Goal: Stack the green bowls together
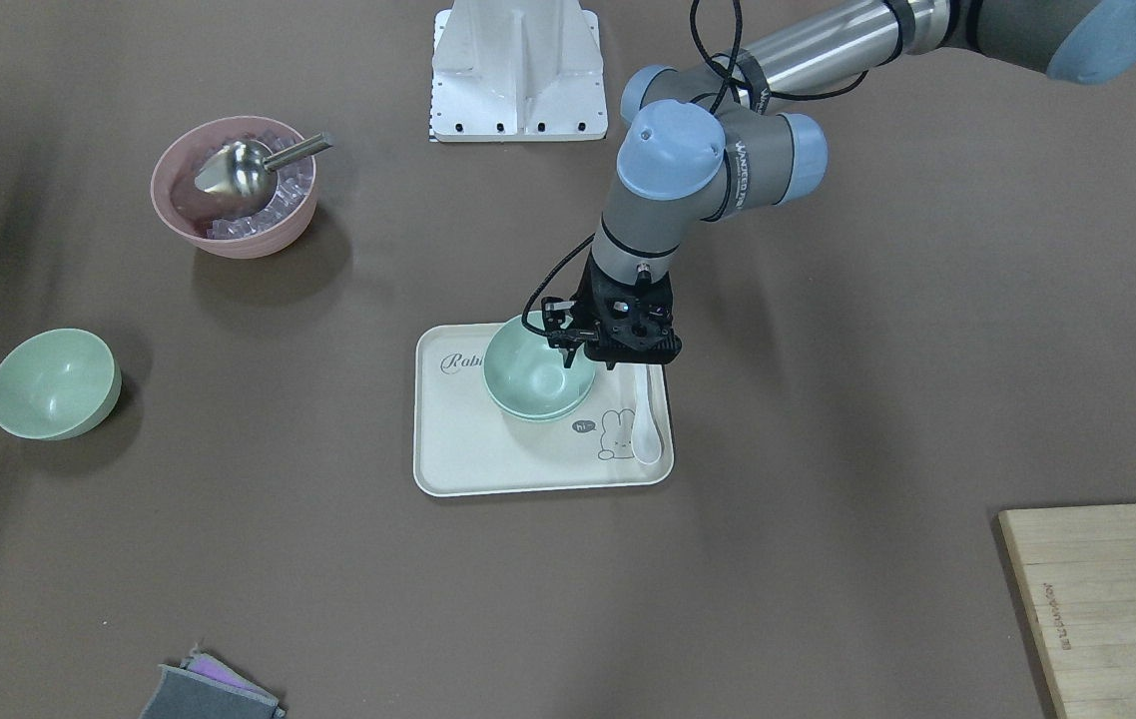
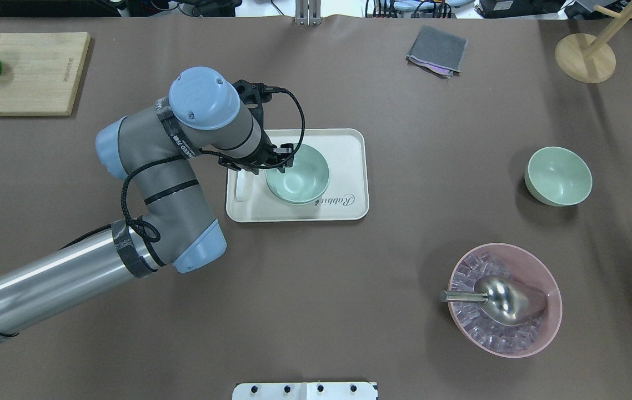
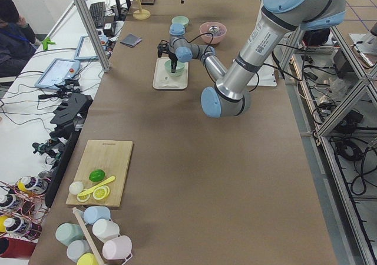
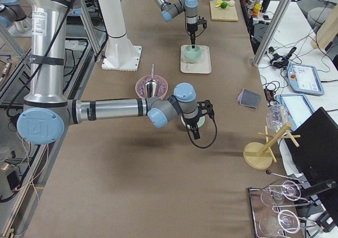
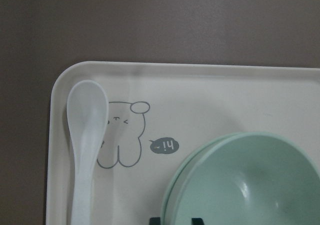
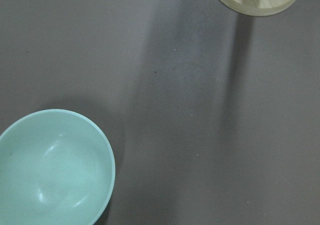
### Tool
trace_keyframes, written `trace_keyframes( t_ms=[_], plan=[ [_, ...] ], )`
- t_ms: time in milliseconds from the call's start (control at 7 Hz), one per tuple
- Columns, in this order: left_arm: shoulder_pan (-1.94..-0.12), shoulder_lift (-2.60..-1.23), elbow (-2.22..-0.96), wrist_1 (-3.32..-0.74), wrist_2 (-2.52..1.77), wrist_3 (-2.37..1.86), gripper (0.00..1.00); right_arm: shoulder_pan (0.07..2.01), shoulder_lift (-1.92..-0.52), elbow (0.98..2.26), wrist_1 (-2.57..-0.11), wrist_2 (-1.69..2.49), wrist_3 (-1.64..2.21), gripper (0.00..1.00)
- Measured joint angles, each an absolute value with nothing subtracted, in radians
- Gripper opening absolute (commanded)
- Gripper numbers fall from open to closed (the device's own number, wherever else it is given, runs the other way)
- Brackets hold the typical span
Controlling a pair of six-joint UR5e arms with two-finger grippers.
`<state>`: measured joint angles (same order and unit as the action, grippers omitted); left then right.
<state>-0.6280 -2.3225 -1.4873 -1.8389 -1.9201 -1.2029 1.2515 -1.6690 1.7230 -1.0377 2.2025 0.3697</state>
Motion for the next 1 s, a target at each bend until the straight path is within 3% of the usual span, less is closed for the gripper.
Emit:
trace_keyframes(
  t_ms=[286,714,1000],
  plan=[
    [-0.685,-2.291,-1.536,-1.818,-1.968,-1.139,0.99,1.251,-1.665,1.729,-1.037,2.208,0.37,1.0],
    [-0.925,-2.084,-1.77,-1.608,-2.162,-0.726,0.99,1.252,-1.656,1.737,-1.046,2.209,0.371,1.0],
    [-1.134,-1.946,-1.835,-1.455,-2.195,-0.298,0.99,1.252,-1.639,1.742,-1.094,2.215,0.371,1.0]
  ],
)
